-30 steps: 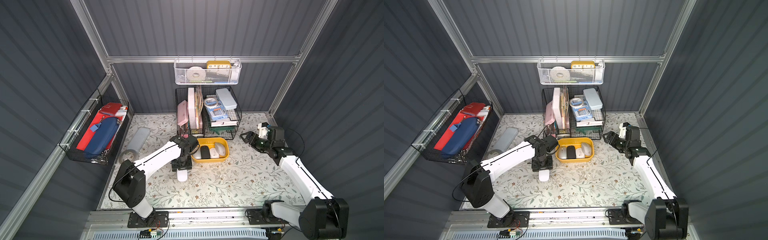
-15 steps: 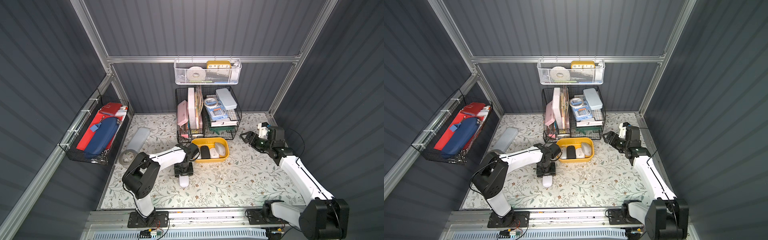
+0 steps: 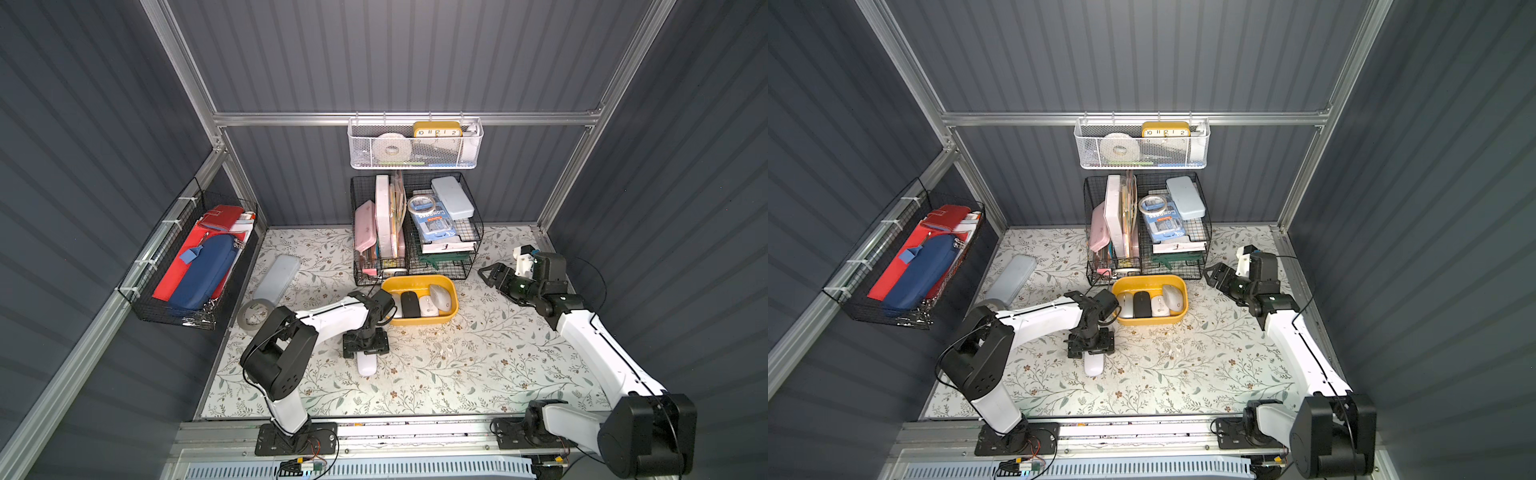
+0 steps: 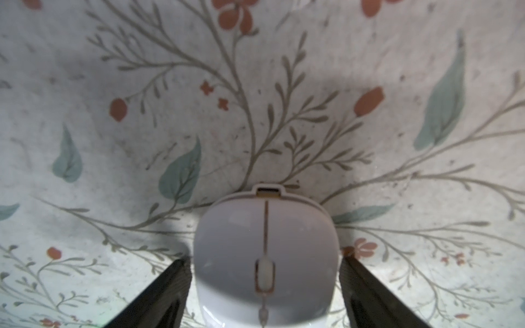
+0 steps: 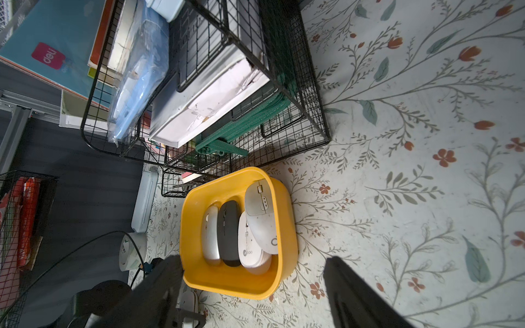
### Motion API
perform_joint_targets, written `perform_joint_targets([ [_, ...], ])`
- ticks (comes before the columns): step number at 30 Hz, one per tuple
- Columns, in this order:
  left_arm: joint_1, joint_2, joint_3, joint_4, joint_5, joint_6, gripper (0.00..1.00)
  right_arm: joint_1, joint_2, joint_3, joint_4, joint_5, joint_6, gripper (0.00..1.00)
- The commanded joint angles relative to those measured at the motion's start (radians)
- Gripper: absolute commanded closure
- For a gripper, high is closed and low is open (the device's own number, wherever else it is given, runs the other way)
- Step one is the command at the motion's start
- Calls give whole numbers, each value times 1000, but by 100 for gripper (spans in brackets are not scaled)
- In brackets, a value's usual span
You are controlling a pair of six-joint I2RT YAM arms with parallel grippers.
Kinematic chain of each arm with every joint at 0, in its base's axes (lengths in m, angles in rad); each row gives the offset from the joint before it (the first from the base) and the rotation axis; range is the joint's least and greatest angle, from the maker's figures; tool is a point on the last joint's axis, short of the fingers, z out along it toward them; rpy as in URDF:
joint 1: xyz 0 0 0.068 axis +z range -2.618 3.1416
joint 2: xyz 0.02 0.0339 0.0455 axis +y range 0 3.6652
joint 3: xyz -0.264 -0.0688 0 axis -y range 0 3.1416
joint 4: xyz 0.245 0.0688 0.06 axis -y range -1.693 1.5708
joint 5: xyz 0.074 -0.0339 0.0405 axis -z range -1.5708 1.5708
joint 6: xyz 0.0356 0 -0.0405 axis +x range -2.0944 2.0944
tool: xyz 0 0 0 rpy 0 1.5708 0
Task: Take out the mouse from the storage box
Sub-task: Place the mouse at the center of the board, then adjust the distractor at the center of the board.
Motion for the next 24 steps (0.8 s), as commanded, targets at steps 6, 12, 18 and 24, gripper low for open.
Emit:
perform_joint_targets([
  [6, -6, -38, 550, -347, -285, -97, 10, 6, 10, -6, 13, 6, -12, 17],
  [12, -10, 163, 838, -319, -208, -16, 11, 8, -8, -9, 8, 19, -15, 17],
  [18, -17, 408, 1056, -253, -87, 28, 17, 9, -19, -9, 4, 24, -22, 16],
  [24, -20, 478, 1055, -218, -48, 24, 19, 9, -29, -8, -1, 24, -25, 16],
])
